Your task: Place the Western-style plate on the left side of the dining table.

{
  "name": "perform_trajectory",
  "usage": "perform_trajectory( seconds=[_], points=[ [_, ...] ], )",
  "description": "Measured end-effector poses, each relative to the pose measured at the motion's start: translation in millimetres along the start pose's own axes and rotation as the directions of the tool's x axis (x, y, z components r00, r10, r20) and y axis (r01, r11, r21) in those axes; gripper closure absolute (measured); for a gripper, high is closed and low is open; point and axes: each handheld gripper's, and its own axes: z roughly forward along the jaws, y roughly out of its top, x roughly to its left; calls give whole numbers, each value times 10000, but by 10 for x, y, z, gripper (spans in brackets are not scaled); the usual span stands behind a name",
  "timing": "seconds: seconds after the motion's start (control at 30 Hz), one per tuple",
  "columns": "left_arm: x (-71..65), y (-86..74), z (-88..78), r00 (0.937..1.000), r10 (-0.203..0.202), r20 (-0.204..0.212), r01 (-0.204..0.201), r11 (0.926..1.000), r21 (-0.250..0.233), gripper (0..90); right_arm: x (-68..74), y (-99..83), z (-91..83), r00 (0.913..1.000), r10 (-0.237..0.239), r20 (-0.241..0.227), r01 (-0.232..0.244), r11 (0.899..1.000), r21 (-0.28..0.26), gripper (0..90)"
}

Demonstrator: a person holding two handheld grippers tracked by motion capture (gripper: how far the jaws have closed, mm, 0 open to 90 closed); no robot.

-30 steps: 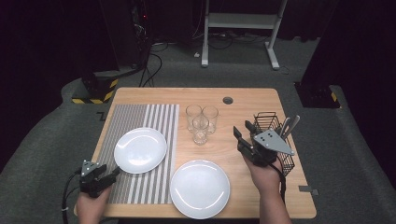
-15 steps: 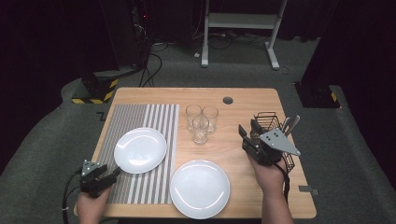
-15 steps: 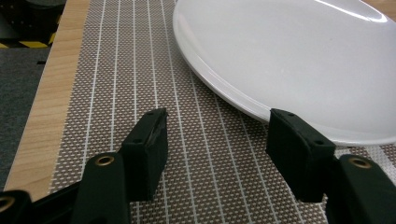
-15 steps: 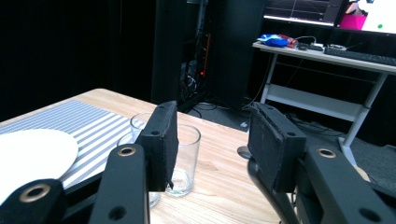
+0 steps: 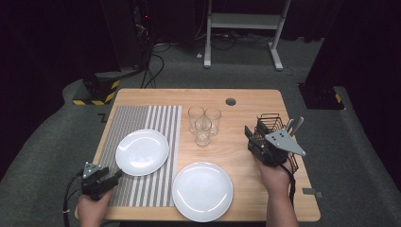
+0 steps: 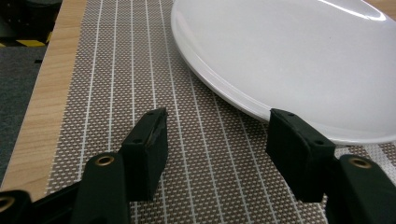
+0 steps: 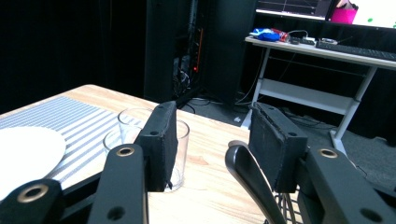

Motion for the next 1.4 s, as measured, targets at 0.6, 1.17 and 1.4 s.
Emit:
perform_trajectory(
  seconds=[0.6, 1.17, 1.4],
  points=[
    [6, 0, 2, 10000, -39, 13, 39, 10000, 26, 386, -41, -42, 44, 9998, -15, 214, 7, 9994, 341, 553],
    [9, 0, 3, 10000, -69, 24, 69, 10000, 44, 384, -21, -60, 94, 9965, -120, 822, 59, 9972, 746, 664],
    [10, 1, 4, 10000, -73, 18, 73, 10000, 58, 384, -43, -57, 80, 9966, 49, 822, -102, 9979, 643, 745]
  ],
)
